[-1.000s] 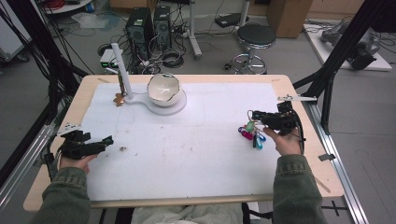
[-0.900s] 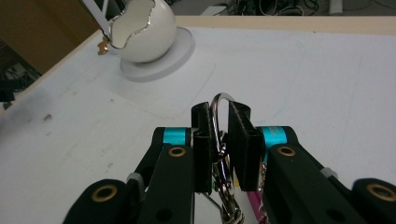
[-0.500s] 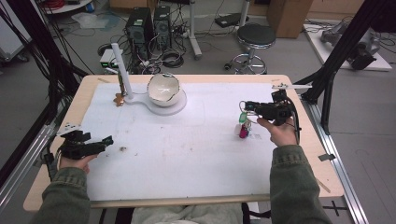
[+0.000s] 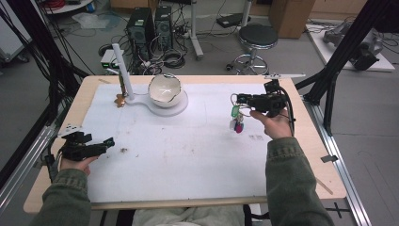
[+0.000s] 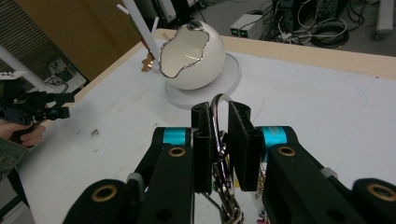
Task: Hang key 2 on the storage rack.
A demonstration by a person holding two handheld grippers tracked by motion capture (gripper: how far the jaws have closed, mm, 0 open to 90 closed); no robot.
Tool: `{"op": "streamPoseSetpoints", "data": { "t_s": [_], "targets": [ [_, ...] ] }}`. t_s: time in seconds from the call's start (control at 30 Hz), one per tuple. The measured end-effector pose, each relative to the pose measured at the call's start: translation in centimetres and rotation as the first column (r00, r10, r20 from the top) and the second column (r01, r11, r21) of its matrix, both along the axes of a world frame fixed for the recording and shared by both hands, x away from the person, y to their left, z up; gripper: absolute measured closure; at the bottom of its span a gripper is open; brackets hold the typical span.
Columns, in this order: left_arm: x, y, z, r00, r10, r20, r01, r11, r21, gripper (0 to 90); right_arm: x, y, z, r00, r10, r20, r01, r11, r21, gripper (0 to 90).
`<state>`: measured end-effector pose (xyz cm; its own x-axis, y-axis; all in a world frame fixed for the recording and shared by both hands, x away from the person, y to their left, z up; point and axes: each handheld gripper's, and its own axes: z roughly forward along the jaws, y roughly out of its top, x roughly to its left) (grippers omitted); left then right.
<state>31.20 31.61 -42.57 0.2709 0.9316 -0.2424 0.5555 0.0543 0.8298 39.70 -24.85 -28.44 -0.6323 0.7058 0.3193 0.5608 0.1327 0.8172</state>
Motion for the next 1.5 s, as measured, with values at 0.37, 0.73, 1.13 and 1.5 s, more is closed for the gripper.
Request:
{"op": "streamPoseSetpoints", "data": {
  "t_s": [0.37,0.73,1.13,1.5],
  "targets": [
    [0.0,0.1,0.0,1.0,0.008,0.004,-0.008,1.0,-0.003,1.7,0.6,2.1,1.1,0.9994,0.035,0.003,-0.035,0.999,-0.019,80.2],
    [0.0,0.2,0.0,0.9999,0.011,0.005,-0.011,0.9999,-0.009,1.7,1.4,4.5,2.5,0.9961,0.088,0.008,-0.087,0.995,-0.039,80.2],
    [0.0,0.3,0.0,0.9999,0.011,0.005,-0.011,0.9999,-0.012,1.6,2.6,8.5,4.2,0.9852,0.171,0.007,-0.171,0.983,-0.062,80.1],
    [0.1,0.4,0.0,0.9999,0.013,0.009,-0.013,0.9997,-0.021,1.7,4.2,12.4,5.1,0.9758,0.218,0.005,-0.218,0.973,-0.075,80.1]
  ]
}}
